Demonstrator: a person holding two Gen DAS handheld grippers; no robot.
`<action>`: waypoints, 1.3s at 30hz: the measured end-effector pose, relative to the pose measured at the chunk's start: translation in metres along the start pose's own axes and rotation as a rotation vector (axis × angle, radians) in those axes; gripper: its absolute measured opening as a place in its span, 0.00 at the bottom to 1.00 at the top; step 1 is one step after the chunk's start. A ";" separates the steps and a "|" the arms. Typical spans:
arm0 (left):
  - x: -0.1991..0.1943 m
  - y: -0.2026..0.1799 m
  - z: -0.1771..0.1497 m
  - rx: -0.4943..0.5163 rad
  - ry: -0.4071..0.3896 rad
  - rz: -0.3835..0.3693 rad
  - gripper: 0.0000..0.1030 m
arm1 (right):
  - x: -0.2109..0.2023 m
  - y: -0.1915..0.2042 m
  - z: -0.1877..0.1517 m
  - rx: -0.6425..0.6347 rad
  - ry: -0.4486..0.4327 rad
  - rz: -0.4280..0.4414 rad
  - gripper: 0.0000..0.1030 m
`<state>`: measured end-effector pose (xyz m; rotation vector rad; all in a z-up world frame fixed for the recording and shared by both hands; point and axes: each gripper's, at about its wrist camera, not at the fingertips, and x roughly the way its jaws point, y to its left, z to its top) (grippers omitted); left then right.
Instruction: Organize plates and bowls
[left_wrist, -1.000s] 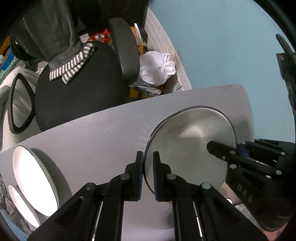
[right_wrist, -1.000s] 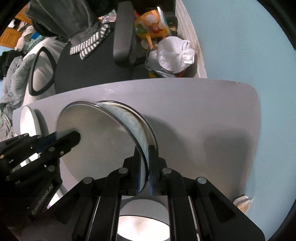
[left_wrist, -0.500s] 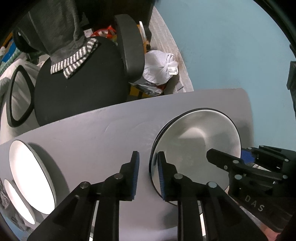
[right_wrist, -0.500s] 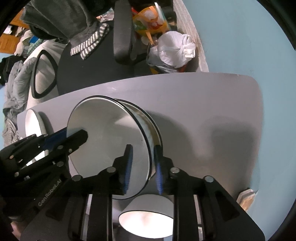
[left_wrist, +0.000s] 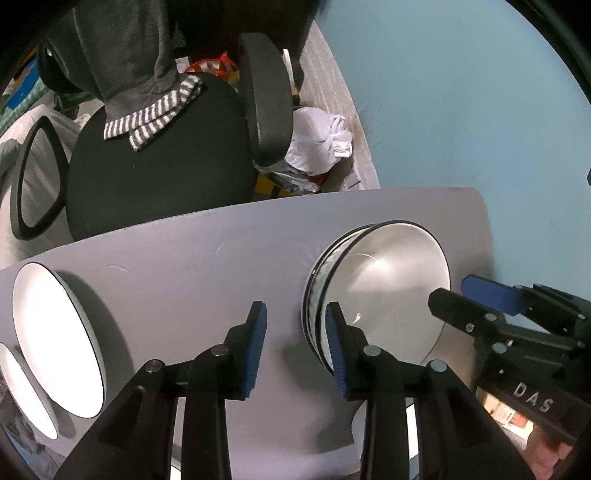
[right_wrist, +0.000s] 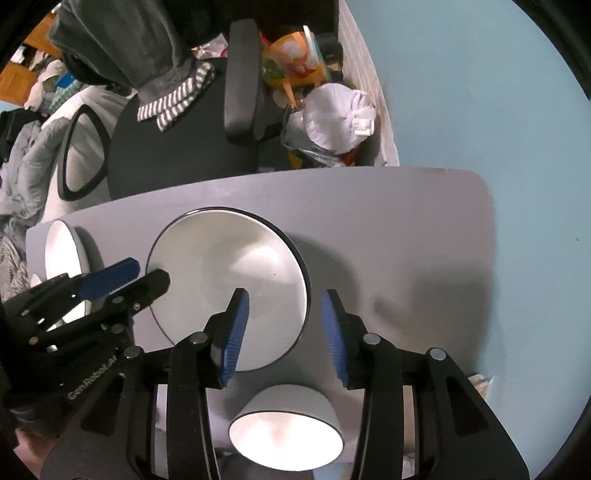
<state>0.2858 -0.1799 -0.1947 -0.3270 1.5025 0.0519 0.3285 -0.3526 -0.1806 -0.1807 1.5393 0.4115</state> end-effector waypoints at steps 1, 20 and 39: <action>-0.001 0.000 -0.001 -0.001 -0.002 0.001 0.32 | -0.002 -0.001 -0.001 0.002 -0.008 -0.004 0.39; -0.071 -0.020 -0.048 0.144 -0.188 0.100 0.52 | -0.055 0.009 -0.045 -0.042 -0.208 -0.065 0.61; -0.093 -0.038 -0.106 0.214 -0.193 0.004 0.55 | -0.090 0.008 -0.110 0.023 -0.299 -0.085 0.63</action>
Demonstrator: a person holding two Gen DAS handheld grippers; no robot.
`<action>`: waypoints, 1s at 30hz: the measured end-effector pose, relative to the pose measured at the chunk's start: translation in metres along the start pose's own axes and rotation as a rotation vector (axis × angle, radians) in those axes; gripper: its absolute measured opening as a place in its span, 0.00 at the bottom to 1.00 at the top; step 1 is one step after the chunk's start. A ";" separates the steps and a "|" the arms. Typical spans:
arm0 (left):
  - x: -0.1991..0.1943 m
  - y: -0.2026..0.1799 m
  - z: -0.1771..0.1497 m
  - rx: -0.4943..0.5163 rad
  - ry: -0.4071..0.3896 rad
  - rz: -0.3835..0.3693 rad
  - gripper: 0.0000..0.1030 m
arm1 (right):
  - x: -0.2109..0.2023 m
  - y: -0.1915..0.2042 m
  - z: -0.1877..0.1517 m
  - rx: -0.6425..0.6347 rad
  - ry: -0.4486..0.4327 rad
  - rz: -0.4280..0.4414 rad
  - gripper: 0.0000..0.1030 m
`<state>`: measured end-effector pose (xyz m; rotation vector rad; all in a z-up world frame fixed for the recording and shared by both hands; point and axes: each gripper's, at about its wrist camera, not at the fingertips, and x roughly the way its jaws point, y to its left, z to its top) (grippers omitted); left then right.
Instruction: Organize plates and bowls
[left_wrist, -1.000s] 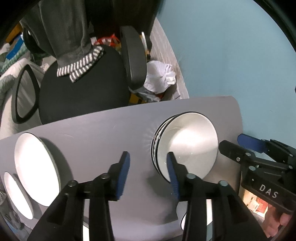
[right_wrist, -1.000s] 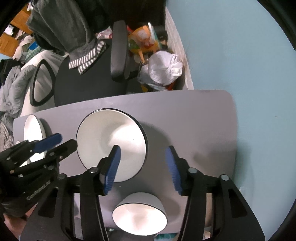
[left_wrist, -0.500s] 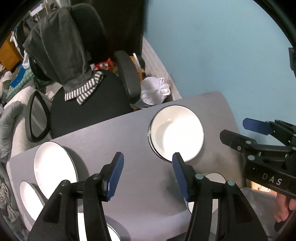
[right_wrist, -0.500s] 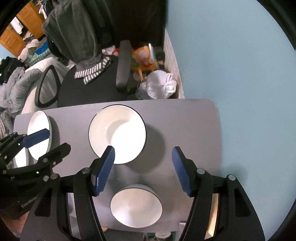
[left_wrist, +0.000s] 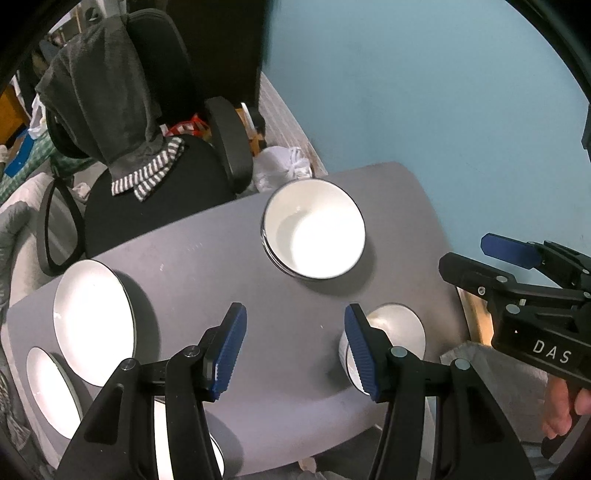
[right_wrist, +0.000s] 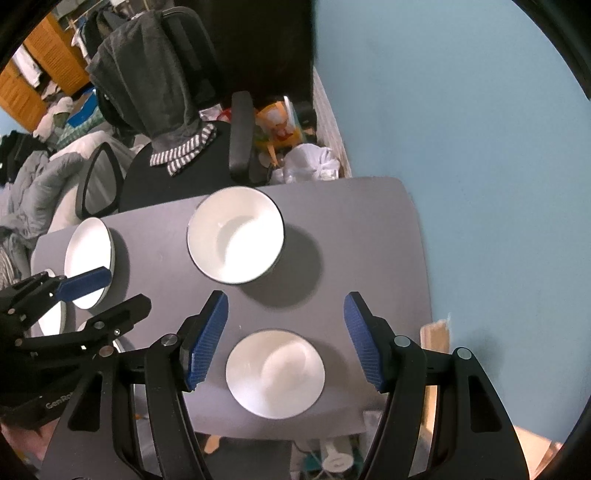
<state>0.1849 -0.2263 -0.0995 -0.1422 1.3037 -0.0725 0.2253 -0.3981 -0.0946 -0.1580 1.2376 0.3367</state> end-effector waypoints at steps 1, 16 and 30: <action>0.001 -0.001 -0.002 0.001 0.004 -0.006 0.55 | 0.000 -0.001 -0.003 0.006 0.001 -0.002 0.63; 0.051 -0.018 -0.028 0.031 0.119 -0.050 0.55 | 0.037 -0.041 -0.055 0.134 0.068 -0.015 0.63; 0.104 -0.033 -0.037 0.018 0.221 -0.090 0.55 | 0.098 -0.055 -0.088 0.167 0.128 0.001 0.63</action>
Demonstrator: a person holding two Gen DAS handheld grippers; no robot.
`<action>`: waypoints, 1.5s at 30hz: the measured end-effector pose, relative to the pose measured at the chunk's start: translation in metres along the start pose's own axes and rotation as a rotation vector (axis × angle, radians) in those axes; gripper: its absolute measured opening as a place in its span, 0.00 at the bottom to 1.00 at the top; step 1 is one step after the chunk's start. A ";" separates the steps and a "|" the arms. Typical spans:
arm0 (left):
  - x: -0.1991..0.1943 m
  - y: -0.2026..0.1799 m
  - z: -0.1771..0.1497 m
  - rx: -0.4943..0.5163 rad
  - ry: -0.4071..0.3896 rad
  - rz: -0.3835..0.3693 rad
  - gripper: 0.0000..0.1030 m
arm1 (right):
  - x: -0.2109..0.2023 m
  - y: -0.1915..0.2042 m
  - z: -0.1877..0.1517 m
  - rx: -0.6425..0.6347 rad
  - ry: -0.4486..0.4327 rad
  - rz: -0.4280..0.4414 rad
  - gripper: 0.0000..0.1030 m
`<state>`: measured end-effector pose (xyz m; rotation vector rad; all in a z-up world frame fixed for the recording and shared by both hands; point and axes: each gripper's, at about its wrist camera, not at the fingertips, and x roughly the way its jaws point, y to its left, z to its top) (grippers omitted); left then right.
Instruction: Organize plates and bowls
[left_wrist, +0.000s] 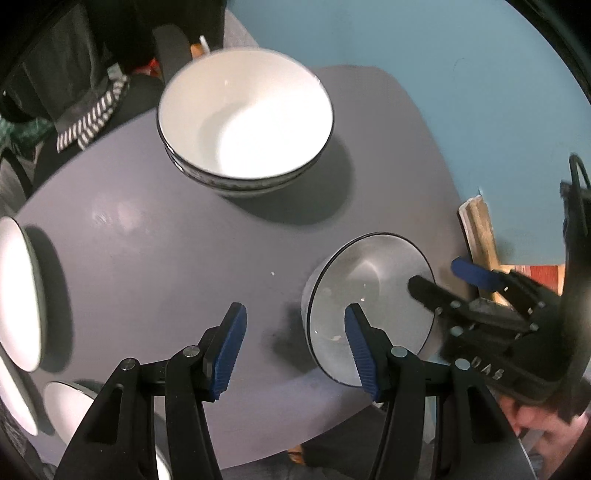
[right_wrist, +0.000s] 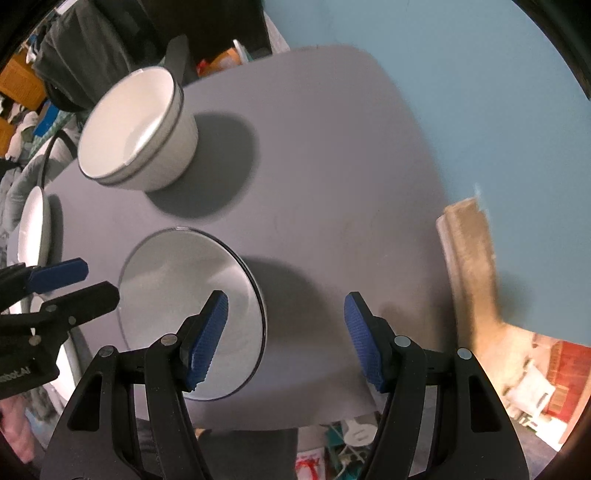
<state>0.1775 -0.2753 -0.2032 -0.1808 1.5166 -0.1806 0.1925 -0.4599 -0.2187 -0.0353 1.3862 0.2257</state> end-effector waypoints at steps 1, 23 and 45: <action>0.004 0.002 0.000 -0.010 0.005 -0.007 0.55 | 0.005 0.000 -0.001 0.001 0.006 0.006 0.63; 0.042 0.005 0.005 -0.036 0.061 -0.018 0.25 | 0.031 -0.002 0.000 0.016 0.054 0.066 0.21; 0.052 -0.005 0.006 0.029 0.099 -0.030 0.07 | 0.029 0.019 0.020 0.009 0.120 0.094 0.06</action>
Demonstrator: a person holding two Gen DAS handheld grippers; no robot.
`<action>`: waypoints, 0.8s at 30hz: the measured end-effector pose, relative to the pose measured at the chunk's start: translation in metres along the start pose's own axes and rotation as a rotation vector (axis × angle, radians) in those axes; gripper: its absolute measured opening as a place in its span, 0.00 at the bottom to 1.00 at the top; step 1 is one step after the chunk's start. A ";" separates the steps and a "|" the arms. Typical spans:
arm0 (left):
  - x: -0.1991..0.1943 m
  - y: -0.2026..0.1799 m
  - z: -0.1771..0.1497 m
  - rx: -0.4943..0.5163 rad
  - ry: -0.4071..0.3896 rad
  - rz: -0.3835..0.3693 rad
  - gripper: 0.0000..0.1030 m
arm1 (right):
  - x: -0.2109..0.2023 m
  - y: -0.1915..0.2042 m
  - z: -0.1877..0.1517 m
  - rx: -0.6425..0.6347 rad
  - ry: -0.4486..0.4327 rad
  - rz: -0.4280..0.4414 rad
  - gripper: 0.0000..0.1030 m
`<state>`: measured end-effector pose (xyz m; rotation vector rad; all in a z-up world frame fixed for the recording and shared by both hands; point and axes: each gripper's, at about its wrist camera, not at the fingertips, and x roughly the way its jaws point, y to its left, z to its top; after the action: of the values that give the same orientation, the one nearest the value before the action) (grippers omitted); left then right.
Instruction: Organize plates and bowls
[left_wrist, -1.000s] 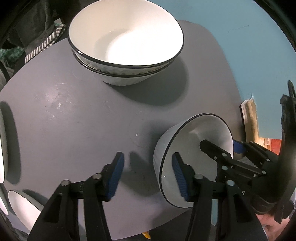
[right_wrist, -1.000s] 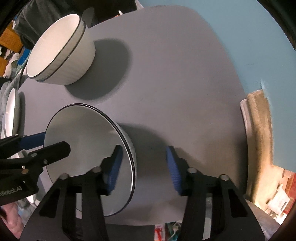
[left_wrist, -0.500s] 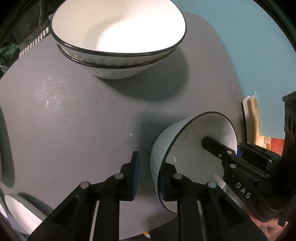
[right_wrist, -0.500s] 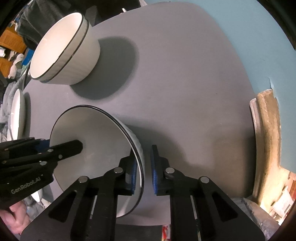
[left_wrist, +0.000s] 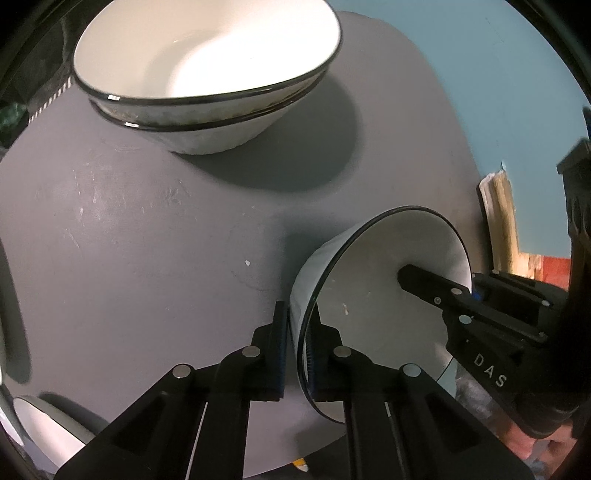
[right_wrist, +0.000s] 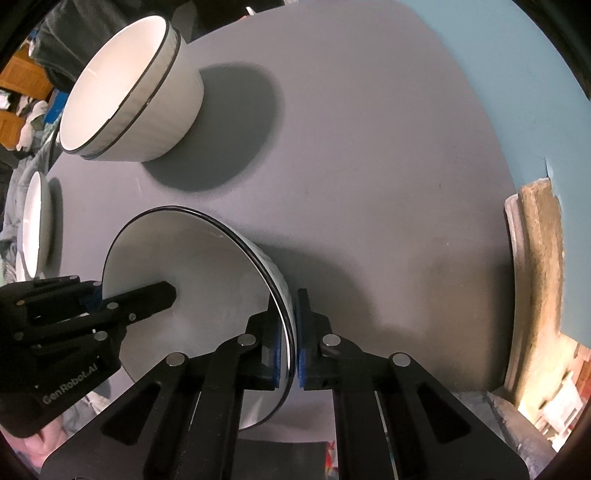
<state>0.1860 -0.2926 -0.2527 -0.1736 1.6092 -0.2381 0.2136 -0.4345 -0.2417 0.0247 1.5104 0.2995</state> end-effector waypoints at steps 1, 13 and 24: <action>0.001 -0.006 0.000 0.007 0.000 0.006 0.07 | 0.000 0.000 0.001 0.007 0.006 0.002 0.06; -0.030 0.007 -0.005 -0.005 -0.018 0.009 0.07 | -0.028 0.017 0.014 -0.004 0.021 -0.001 0.06; -0.074 0.015 -0.002 -0.059 -0.088 0.010 0.07 | -0.075 0.052 0.036 -0.054 -0.019 -0.008 0.06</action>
<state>0.1887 -0.2588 -0.1849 -0.2186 1.5303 -0.1729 0.2369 -0.3944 -0.1553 -0.0217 1.4824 0.3327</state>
